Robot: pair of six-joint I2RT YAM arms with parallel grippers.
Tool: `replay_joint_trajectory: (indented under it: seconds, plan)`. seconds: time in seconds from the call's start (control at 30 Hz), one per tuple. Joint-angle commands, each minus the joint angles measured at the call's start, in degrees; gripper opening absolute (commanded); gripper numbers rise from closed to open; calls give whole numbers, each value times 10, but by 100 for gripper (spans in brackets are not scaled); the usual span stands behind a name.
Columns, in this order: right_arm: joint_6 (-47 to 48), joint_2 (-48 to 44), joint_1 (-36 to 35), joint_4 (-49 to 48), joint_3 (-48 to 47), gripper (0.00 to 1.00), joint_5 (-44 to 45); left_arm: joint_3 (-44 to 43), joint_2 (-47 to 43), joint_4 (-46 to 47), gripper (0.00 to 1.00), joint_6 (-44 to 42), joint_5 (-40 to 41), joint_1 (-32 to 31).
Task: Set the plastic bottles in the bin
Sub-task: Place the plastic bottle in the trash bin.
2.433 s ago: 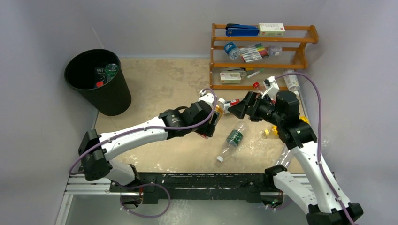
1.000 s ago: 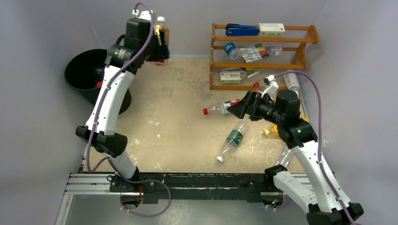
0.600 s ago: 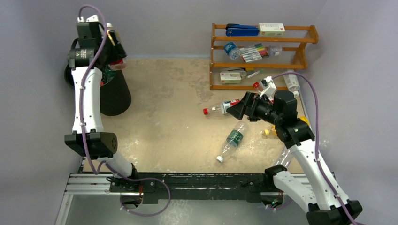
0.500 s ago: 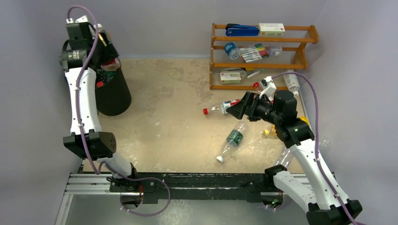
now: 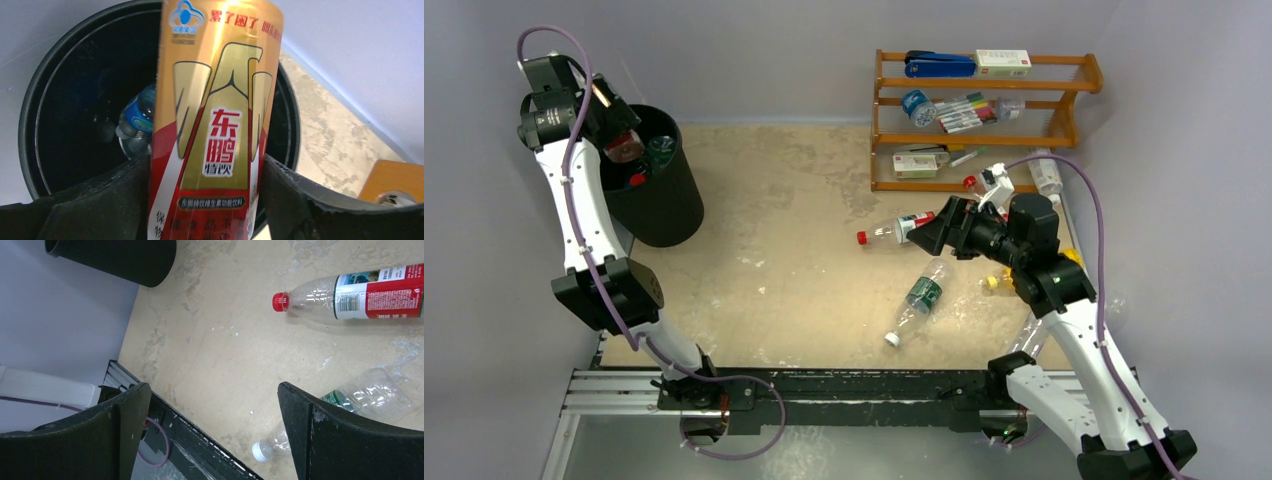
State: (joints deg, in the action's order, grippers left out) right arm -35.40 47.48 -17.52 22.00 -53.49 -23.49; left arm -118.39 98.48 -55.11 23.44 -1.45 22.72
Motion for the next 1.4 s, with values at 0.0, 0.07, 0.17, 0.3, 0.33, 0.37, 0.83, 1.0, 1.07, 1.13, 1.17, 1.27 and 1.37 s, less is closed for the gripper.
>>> replay_joint_trajectory:
  seconds: [0.0, 0.07, 0.17, 0.3, 0.33, 0.37, 0.83, 1.0, 1.07, 1.13, 1.17, 1.27, 1.37]
  plan:
    - [-4, -6, 2, -18, -10, 100, -15, -41, 16, -1, 81, 7, 39, 0]
    - [-6, -5, 1, -16, -13, 100, -18, -53, 21, -4, 87, 12, 50, 0]
    - [-6, -6, 1, -7, -15, 100, -15, -52, 17, -2, 87, 17, 43, 0]
    - [-7, -4, 1, 0, -33, 100, -15, -26, 2, 9, 88, 26, 14, -1]
    - [-8, -3, 1, 0, -35, 100, -15, -16, -5, 18, 88, 29, 1, -2]
    - [-10, -2, 1, 0, -35, 100, -15, -9, -12, 25, 88, 31, -5, -3]
    - [-20, 4, 1, -3, -51, 100, -10, 21, -49, 17, 88, 10, 32, -176]
    - [-15, 16, 1, 6, -78, 100, 1, 79, -84, 30, 89, 13, 62, -307]
    - [-14, 17, 1, 14, -83, 100, 1, 105, -96, 30, 89, 15, 80, -359]
    - [-21, 13, 1, 23, -82, 100, -11, 126, -106, 30, 89, 18, 100, -412]
    - [-26, 10, 1, 20, -81, 100, -9, 138, -110, 33, 89, 20, 107, -445]
    - [-30, 0, 1, 25, -74, 100, -1, 176, -117, 50, 89, 21, 121, -507]
    - [-38, -13, 2, 24, -62, 100, 2, 210, -113, 75, 89, 11, 126, -554]
